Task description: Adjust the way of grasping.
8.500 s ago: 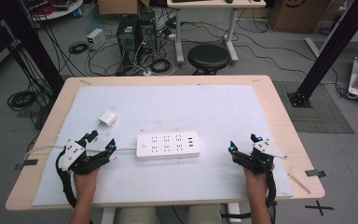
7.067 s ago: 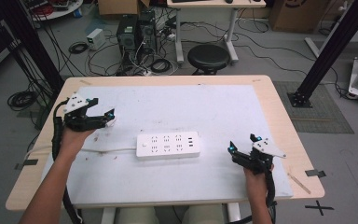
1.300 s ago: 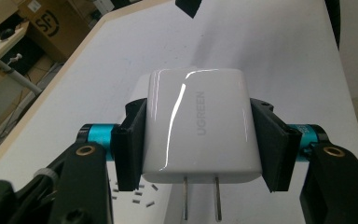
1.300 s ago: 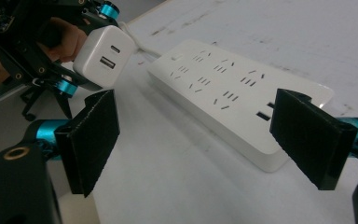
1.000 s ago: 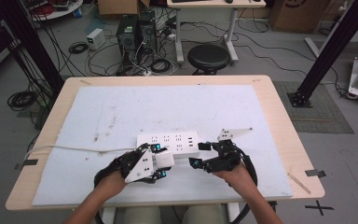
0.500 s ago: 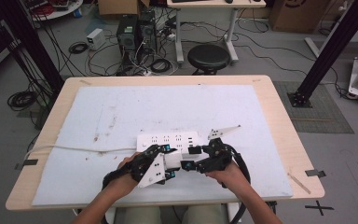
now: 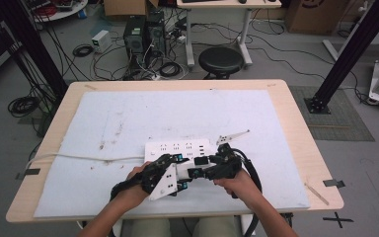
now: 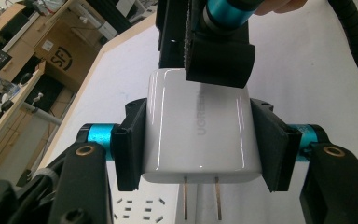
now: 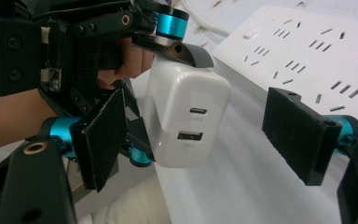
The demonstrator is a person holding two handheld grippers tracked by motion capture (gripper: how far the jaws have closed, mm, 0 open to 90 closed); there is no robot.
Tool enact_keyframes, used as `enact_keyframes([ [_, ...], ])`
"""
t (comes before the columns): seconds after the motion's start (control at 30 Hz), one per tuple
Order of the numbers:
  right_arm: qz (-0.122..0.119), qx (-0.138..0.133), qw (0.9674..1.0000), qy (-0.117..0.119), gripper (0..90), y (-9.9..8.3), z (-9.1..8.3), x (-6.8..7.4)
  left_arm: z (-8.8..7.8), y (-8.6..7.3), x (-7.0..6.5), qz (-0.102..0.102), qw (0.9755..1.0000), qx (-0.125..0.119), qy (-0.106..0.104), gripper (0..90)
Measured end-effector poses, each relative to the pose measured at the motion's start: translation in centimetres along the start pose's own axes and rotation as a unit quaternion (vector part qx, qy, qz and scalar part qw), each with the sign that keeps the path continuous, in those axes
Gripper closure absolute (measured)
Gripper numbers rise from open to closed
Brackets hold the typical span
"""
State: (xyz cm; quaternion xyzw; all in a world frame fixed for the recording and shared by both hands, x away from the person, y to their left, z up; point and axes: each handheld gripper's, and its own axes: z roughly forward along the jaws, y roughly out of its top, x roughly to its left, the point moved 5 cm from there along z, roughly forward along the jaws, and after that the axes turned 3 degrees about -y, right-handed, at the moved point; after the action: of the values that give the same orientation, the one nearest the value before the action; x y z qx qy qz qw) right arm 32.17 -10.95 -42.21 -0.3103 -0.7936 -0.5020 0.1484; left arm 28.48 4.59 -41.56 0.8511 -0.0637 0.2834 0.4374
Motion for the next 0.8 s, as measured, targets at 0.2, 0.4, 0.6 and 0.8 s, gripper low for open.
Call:
enact_keyframes([
  [0.2,0.012,0.000,0.9998,0.017,31.3,0.05,0.27,0.10,0.11,0.26,-0.17,0.005,1.0000,-0.008,0.002,42.5],
  [0.4,0.025,0.005,0.9993,0.027,36.5,0.04,0.44,0.06,0.02,0.42,-0.20,0.005,0.9999,-0.012,0.004,42.5],
  [0.6,0.031,0.006,0.9988,0.037,41.2,0.05,0.58,0.05,0.01,0.66,-0.36,0.012,0.9998,-0.014,0.006,42.5],
  [0.8,0.027,0.011,0.9980,0.057,56.5,-0.03,0.51,0.32,0.08,0.67,-0.53,0.019,0.9997,-0.013,0.008,42.5],
])
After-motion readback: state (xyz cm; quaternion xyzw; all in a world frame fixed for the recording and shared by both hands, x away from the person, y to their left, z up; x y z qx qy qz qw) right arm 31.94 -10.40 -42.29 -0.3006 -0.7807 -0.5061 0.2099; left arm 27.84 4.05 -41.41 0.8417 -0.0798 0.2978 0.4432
